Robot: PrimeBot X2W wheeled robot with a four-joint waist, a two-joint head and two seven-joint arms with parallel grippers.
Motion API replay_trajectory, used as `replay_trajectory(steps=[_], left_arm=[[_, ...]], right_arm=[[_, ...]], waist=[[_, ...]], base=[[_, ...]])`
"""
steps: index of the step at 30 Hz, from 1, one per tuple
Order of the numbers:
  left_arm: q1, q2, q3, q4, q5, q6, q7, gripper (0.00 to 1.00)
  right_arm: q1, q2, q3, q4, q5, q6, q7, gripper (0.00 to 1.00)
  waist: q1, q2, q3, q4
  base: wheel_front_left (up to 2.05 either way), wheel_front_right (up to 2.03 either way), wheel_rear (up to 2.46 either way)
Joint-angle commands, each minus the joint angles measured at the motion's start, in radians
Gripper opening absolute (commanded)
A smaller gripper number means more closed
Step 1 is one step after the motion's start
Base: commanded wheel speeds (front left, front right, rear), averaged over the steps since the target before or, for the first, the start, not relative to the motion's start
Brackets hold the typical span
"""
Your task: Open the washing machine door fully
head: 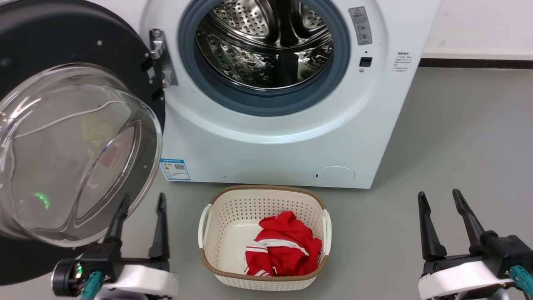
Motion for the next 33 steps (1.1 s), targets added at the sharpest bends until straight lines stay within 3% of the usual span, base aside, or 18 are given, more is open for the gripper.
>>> replay_trajectory(steps=[1,8,31,32,33], left_arm=[[-0.014,0.001,-0.007,0.002,0.002,-0.001,-0.002,1.0],[-0.061,-0.001,-0.061,0.052,-0.004,-0.004,-0.002,1.0],[-0.066,-0.002,-0.066,0.07,-0.021,0.005,-0.002,1.0],[-0.055,-0.001,-0.067,0.071,-0.014,0.006,0.0,0.0],[-0.054,-0.001,-0.068,0.076,-0.014,0.006,0.0,0.0]], right_arm=[[0.004,0.001,-0.004,-0.003,-0.004,0.0,0.005,1.0],[0.007,0.001,-0.007,0.001,-0.009,0.0,0.019,1.0],[-0.011,0.001,-0.008,0.029,0.012,0.0,0.007,1.0],[-0.006,0.0,-0.007,0.028,0.006,0.0,0.011,0.0],[-0.005,0.0,-0.007,0.032,0.005,0.0,0.011,0.0]], waist=[[0.0001,0.0,0.0,-0.011],[0.0001,0.0,0.012,-0.047],[0.0001,0.0,0.03,-0.06],[0.0001,0.0,0.03,-0.06],[0.0001,0.0,0.03,-0.06]], base=[[0.0,0.0,0.0],[0.0,0.0,0.0],[0.0,0.0,0.0],[0.0,0.0,0.0],[0.0,0.0,0.0]])
